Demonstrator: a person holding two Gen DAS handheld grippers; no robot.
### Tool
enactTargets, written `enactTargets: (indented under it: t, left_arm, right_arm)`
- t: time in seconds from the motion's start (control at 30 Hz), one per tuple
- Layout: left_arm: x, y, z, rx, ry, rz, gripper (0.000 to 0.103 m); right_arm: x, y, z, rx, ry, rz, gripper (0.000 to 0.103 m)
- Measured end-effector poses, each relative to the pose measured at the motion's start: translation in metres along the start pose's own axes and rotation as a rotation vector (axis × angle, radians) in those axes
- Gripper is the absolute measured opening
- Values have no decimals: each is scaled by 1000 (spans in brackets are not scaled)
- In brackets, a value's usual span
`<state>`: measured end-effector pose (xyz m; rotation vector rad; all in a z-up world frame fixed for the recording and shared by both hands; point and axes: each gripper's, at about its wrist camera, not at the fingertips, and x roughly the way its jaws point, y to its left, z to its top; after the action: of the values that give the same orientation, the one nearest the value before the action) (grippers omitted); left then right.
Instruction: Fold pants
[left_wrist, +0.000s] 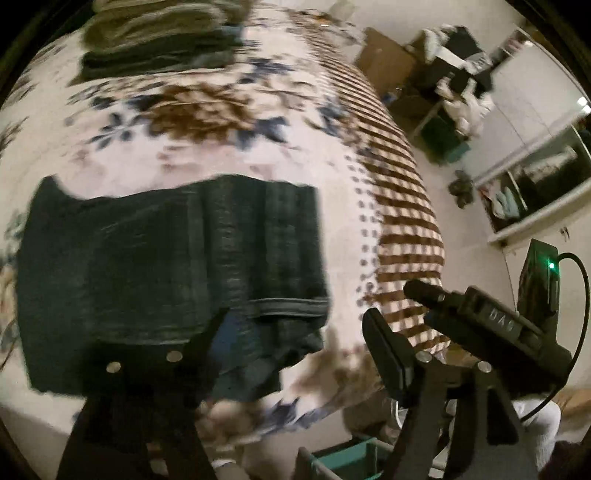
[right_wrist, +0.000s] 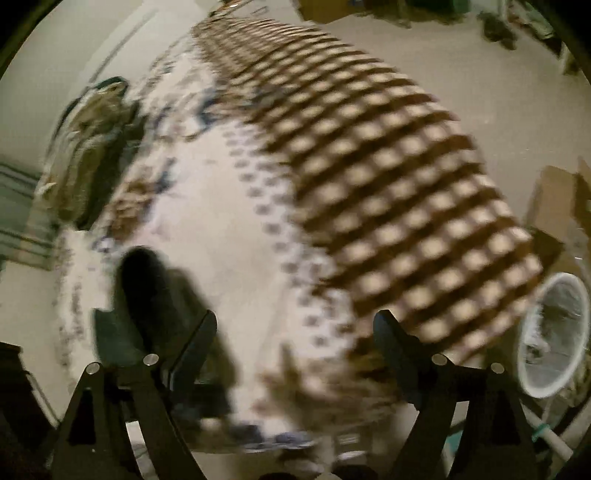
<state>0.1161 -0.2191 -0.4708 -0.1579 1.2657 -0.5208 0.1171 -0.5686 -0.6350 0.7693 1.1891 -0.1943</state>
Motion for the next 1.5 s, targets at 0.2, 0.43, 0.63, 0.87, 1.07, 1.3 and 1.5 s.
enactTargets:
  t: [0.2,0.43,0.63,0.87,1.07,1.3,1.5]
  left_arm:
    - [-43,84,6,-202,-15,139,70]
    - [-54,195,6,-327,-36,350,70]
    - [-32,236,8,-367,22,343,70]
    - [-21,230,18,-356,47,221,70]
    - [15,225,27,-318,113,174,79]
    - [4,235,23,-347,117,105,81]
    - [2,245,-1,-434,94,-58,90]
  right_arm:
    - [47,69,6,-92,111,165,91]
    - [105,90,1,-50,245,192,92]
    - [100,82,-10,38,227,253,18]
    - [40,83,-19,-11,159,160,12]
    - [81,34,-18,63,198,31,31]
    - [68,1,-27,233,188,134,83]
    - [73,-9,-73,346,242,292,91]
